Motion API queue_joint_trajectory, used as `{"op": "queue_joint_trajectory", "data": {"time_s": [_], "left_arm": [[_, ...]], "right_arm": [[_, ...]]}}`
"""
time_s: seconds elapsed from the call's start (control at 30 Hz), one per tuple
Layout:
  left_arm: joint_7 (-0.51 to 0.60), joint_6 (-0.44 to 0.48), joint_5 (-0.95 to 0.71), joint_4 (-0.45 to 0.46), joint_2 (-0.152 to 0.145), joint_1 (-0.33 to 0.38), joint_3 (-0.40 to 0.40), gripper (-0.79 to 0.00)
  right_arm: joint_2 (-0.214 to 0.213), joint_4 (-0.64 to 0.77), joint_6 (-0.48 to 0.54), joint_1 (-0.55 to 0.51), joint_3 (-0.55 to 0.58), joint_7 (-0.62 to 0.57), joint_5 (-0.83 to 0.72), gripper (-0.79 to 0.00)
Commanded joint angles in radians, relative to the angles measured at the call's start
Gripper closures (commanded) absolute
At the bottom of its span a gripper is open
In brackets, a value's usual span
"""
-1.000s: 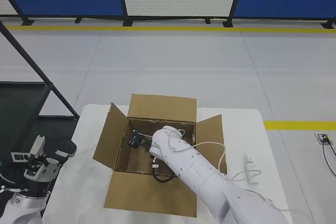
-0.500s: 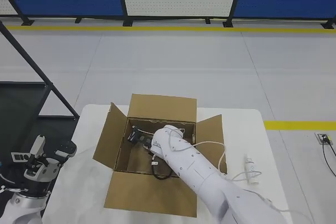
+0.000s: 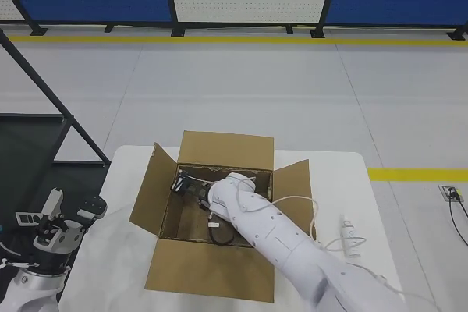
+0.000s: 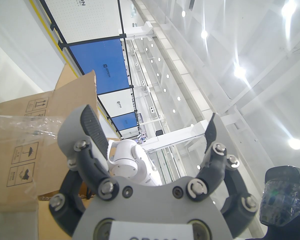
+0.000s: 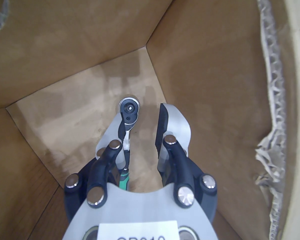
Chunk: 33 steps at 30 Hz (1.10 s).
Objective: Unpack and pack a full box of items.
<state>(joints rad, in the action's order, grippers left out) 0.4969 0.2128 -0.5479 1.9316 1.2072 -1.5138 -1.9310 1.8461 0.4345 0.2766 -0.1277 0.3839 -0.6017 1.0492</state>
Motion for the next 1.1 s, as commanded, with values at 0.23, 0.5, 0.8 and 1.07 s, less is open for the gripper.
{"op": "queue_joint_trajectory", "data": {"time_s": [0.23,0.5,0.8,1.07], "left_arm": [[0.0,0.0,0.0,0.0,0.0,0.0,0.0,-0.785],[0.0,0.0,0.0,0.0,0.0,0.0,0.0,-0.785],[0.0,0.0,0.0,0.0,0.0,0.0,0.0,-0.785],[0.0,0.0,0.0,0.0,0.0,0.0,0.0,-0.785]], "right_arm": [[-0.122,0.307,-0.063,-0.101,0.089,-0.019,0.105,-0.345],[-0.307,0.906,-0.094,-0.41,0.322,-0.174,0.328,-0.785],[-0.389,1.291,-0.124,-0.718,0.524,-0.075,0.48,-0.785],[-0.389,1.291,-0.124,-0.718,0.524,-0.075,0.48,-0.785]]}}
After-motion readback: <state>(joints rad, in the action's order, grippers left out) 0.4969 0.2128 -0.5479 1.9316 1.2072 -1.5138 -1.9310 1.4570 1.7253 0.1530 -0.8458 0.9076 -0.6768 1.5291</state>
